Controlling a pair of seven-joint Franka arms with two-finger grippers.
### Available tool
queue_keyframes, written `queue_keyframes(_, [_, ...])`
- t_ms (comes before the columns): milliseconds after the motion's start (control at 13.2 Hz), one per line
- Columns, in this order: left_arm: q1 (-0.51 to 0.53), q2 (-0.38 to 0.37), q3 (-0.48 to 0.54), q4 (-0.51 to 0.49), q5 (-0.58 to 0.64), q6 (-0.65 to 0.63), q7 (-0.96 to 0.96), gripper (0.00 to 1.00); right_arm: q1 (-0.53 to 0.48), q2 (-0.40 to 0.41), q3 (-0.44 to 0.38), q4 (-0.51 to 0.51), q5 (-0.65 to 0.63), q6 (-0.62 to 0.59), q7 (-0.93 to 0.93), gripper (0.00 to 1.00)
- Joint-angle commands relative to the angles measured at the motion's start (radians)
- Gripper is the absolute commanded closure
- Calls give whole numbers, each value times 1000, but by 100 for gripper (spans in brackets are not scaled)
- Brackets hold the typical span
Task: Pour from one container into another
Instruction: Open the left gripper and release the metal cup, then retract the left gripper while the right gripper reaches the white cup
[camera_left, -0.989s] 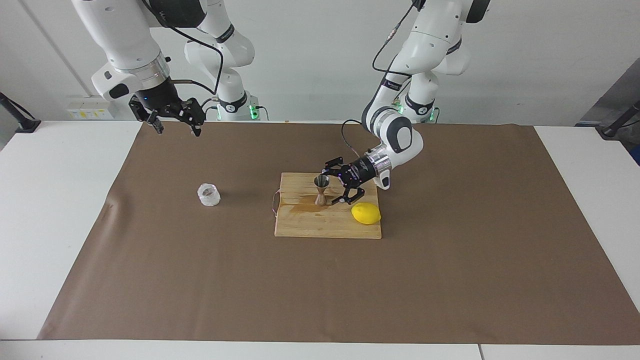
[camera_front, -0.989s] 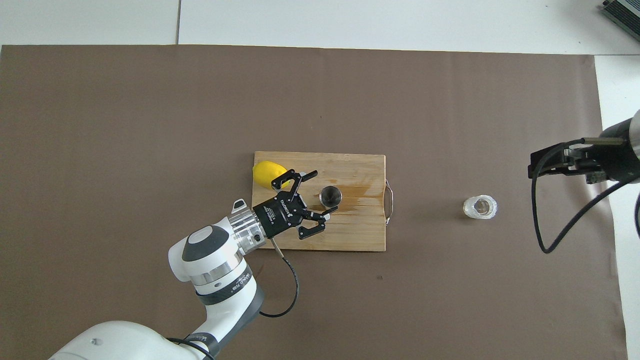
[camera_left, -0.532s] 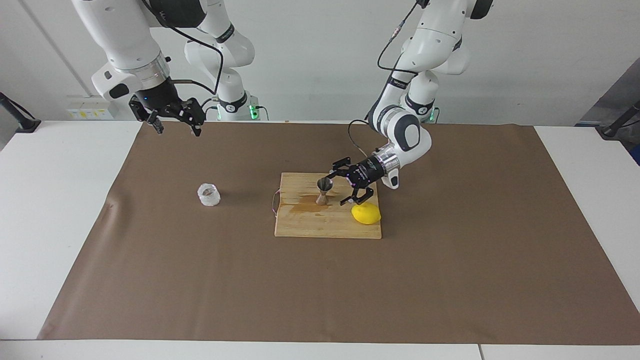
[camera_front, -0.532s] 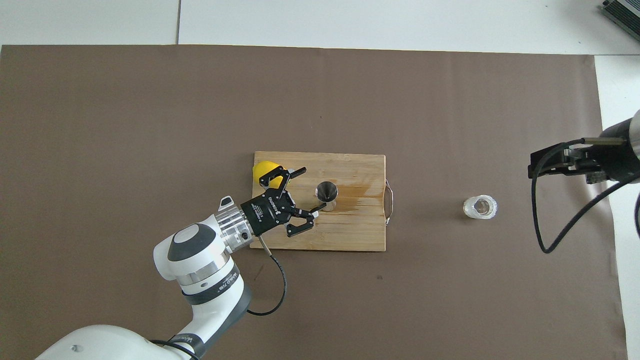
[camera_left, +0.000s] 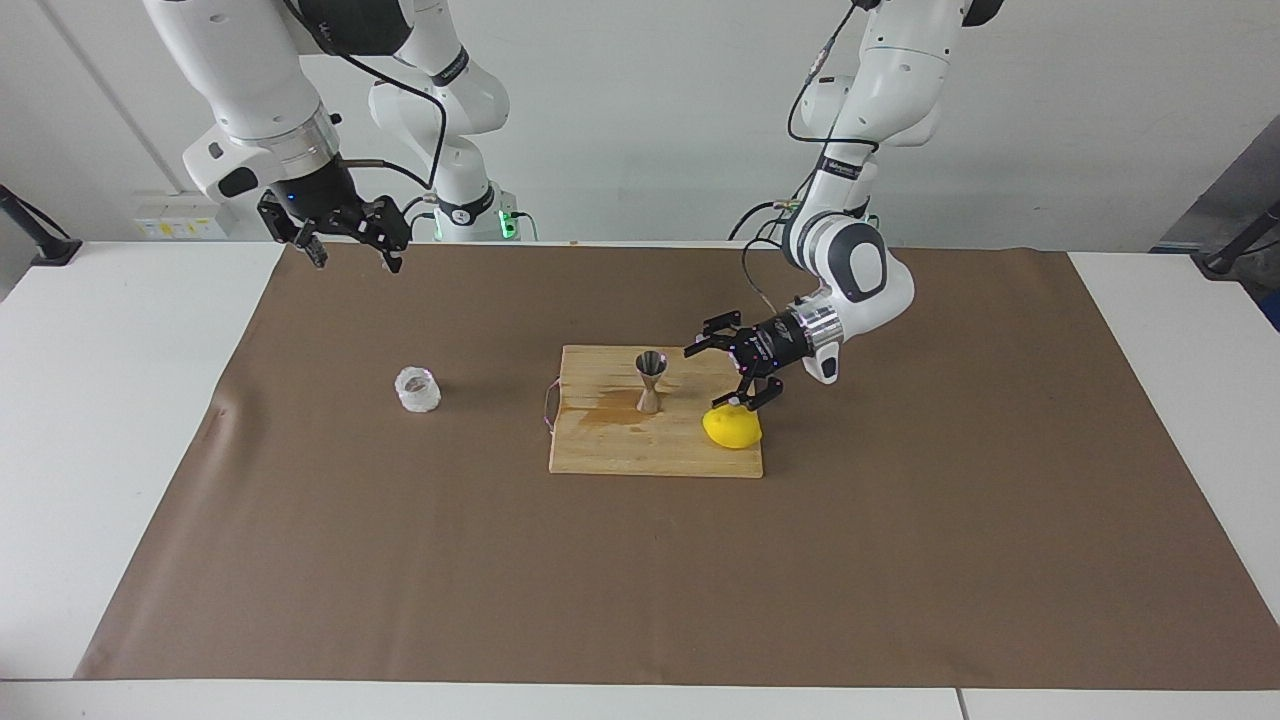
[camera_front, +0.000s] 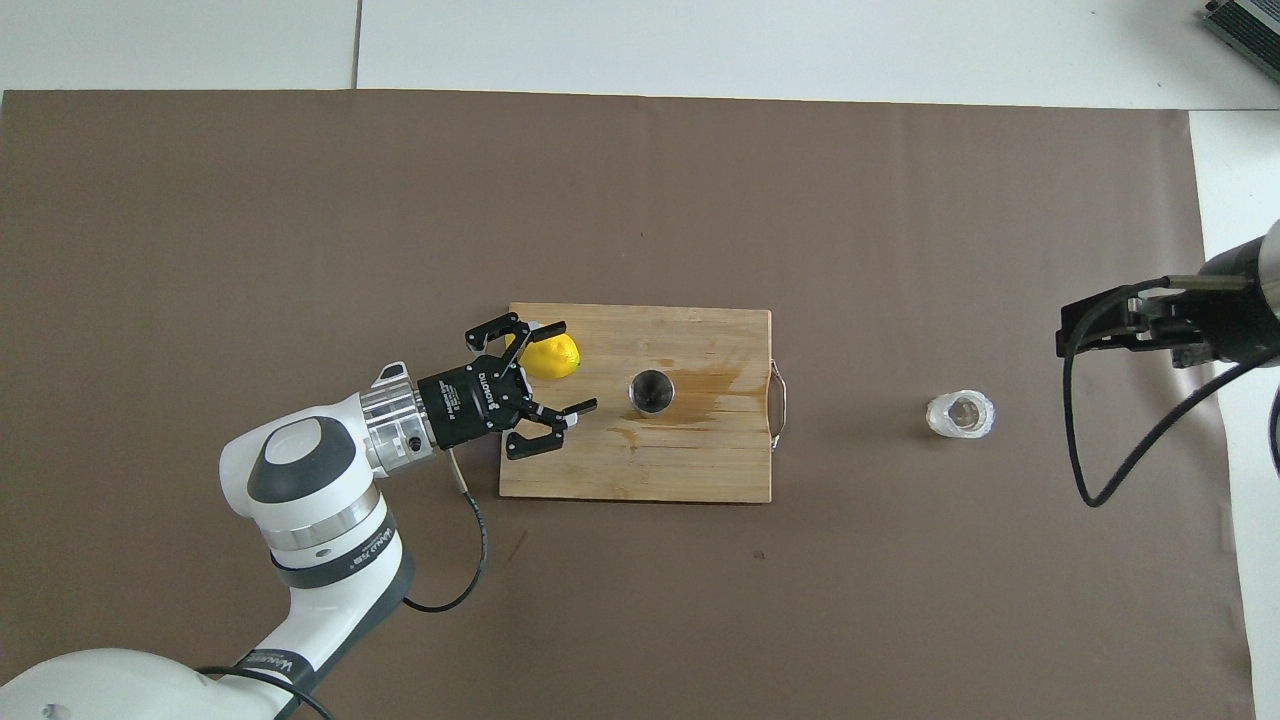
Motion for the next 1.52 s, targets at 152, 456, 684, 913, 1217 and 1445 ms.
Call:
queue_keyframes(152, [212, -39, -3, -9, 315, -207, -129, 0, -3, -7, -8, -4, 27, -11, -22, 0])
queue_keyframes(456, [404, 20, -3, 114, 592, -388, -169, 0, -3, -8, -11, -6, 25, -15, -22, 0])
queue_keyframes(684, [456, 45, -1, 227, 750, -433, -191, 0, -4, -11, -14, -16, 27, -14, -26, 0])
queue_keyframes(913, [485, 45, 0, 342, 955, -470, -191, 0, -3, -74, -14, -146, 28, 47, -156, 0])
queue_keyframes(1217, [476, 42, 0, 461, 1152, -475, -191, 0, -6, -184, -16, -395, 28, 245, -477, 0])
queue_keyframes(1445, [467, 44, -3, 585, 1332, -490, -174, 0, -38, -215, -17, -515, 30, 357, -829, 0])
